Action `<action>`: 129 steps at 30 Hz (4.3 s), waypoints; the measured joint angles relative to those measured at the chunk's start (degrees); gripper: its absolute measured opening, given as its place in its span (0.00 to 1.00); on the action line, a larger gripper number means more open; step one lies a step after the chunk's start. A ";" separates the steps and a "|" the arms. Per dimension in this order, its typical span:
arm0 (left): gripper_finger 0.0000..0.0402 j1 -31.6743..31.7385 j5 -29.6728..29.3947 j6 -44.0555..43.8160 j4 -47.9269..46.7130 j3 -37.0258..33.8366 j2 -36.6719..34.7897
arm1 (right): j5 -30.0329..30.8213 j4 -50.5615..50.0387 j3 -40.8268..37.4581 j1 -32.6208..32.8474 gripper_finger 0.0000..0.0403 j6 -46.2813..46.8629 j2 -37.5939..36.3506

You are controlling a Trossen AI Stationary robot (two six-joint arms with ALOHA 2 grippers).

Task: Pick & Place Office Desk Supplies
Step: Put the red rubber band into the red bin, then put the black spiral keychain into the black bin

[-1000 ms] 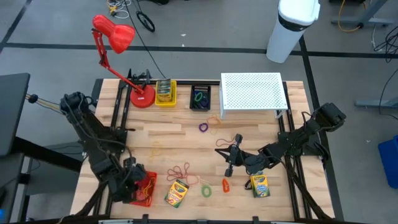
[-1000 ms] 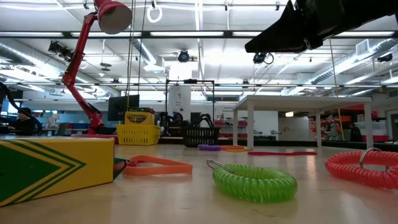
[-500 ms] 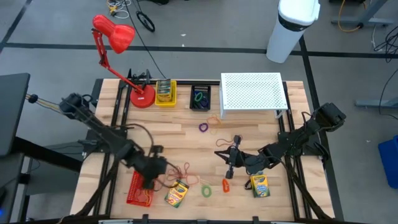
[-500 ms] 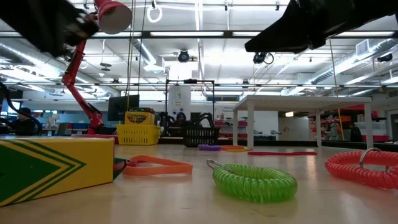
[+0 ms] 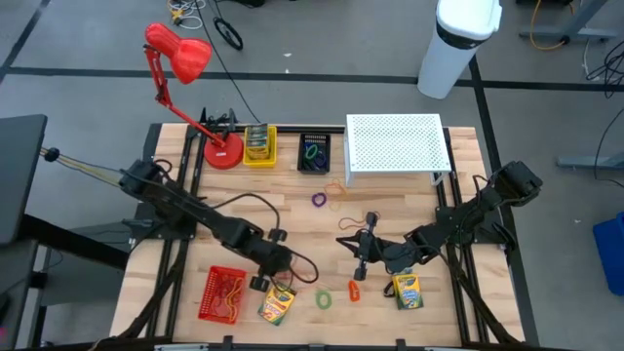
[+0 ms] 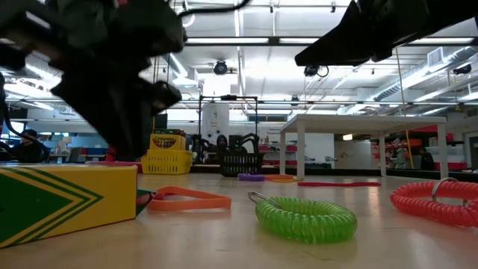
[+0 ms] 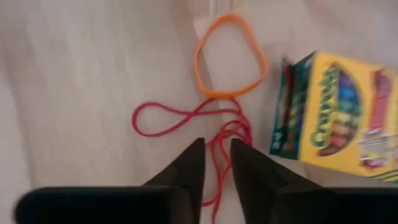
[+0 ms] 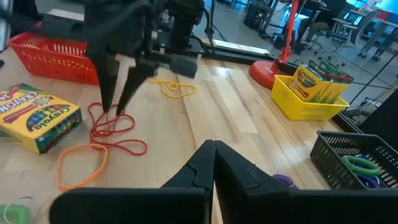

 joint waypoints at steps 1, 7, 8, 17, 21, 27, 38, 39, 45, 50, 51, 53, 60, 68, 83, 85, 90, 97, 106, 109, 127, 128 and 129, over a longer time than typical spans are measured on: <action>0.25 0.08 0.15 0.16 0.01 0.00 0.78 | 0.00 -0.06 0.01 0.00 0.04 0.00 0.00; 0.42 0.22 1.73 -0.05 1.81 0.02 3.84 | 0.00 -0.36 0.00 0.00 0.04 0.00 0.00; 0.43 0.22 1.71 -0.09 1.62 0.02 4.18 | 0.00 -0.36 0.02 0.00 0.04 0.00 0.00; 0.33 0.16 -1.42 -0.15 2.12 0.31 6.83 | 0.00 -0.40 0.00 0.00 0.04 0.00 0.00; 0.16 0.15 -1.48 1.24 1.27 0.16 5.54 | 0.00 -0.40 0.00 0.00 0.04 0.00 0.00; 0.02 0.27 -3.18 2.87 -0.13 0.39 0.56 | 0.00 -0.42 0.01 0.00 0.04 0.00 0.00; 0.01 0.14 -5.67 2.87 -7.56 0.42 -13.23 | 0.00 -0.44 0.02 0.00 0.04 0.00 0.00; 0.01 0.13 -5.64 2.46 -8.54 0.42 -14.84 | 0.00 -0.44 0.02 0.00 0.04 0.00 0.00; 0.01 0.16 -7.86 -1.90 -17.50 0.44 -23.72 | 0.00 -0.47 0.01 0.00 0.04 0.00 0.00; 0.01 -0.25 -11.20 -5.33 -23.53 0.44 -28.26 | 0.00 -0.44 0.02 0.00 0.04 -0.02 0.00; 0.01 -0.52 -11.94 -5.38 -23.80 0.44 -28.97 | 0.00 -0.45 0.02 0.00 0.04 -0.04 0.00; 0.01 -1.01 -13.48 -5.00 -23.35 0.44 -30.28 | 0.00 -0.44 0.02 0.00 0.04 -0.04 0.00; 0.01 -3.21 -14.25 -5.01 -26.53 4.52 -31.16 | -0.02 -0.44 0.02 0.00 0.04 -0.04 0.00; 0.02 -9.55 -5.18 -19.63 -37.16 14.52 -30.39 | -0.02 -0.53 0.02 0.00 0.04 -0.04 0.00; 0.02 -24.02 -4.31 -44.60 -38.08 8.43 -25.21 | 0.00 -0.42 -0.48 0.00 0.04 -0.01 0.00; 0.02 -24.93 -4.01 -46.44 -38.00 6.73 -23.71 | -0.02 -0.44 -0.48 -0.01 0.04 0.00 0.00; 0.02 -26.83 0.43 -50.52 -34.28 3.07 -21.44 | -0.01 -0.37 -0.48 -0.01 0.04 0.00 0.00; 0.02 -28.07 0.96 -54.14 -29.88 1.90 -20.80 | -0.01 -0.33 -0.48 -0.01 0.04 0.00 0.00; 0.19 -26.39 -4.08 -57.62 -30.92 1.90 -20.80 | -0.02 -0.22 -0.48 0.00 0.04 0.52 0.00; 0.27 -24.49 -6.67 -55.55 -32.90 1.90 -20.80 | -0.02 0.20 -0.48 0.00 0.04 0.52 0.00; 0.19 -13.65 -1.17 -25.80 -28.08 1.84 -20.82 | -0.02 0.96 -0.48 0.00 0.04 0.39 0.00; 0.15 -12.80 -1.20 -23.22 -26.56 1.84 -20.82 | -0.02 0.93 -0.48 0.00 0.04 0.39 0.00; 0.11 -11.81 -1.18 -20.74 -25.07 1.84 -20.82 | -0.02 0.95 -0.48 0.00 0.04 0.39 0.00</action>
